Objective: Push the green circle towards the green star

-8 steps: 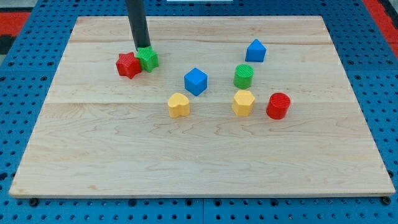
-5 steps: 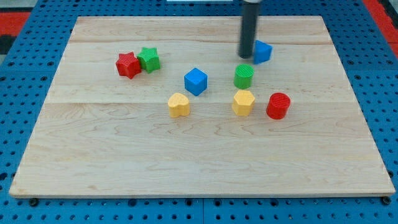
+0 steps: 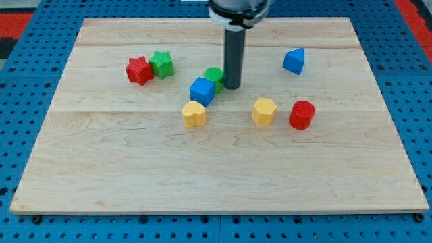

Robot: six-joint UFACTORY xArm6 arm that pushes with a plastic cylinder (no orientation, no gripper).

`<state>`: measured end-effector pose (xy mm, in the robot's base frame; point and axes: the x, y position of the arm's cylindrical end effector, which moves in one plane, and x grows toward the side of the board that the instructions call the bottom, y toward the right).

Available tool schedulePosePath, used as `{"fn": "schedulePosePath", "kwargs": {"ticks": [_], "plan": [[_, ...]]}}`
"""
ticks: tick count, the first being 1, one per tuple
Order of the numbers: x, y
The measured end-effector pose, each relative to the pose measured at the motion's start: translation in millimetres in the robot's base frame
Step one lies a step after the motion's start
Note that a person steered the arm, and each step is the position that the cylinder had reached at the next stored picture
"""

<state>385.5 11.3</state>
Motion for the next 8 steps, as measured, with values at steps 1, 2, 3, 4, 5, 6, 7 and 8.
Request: {"fn": "schedulePosePath", "kwargs": {"ticks": [1, 2, 3, 4, 5, 6, 7, 8], "plan": [[0, -29], [-9, -25], [-26, -14], [-28, -33], [-28, -69], [-28, -87], [-26, -89], [-13, -87]]}}
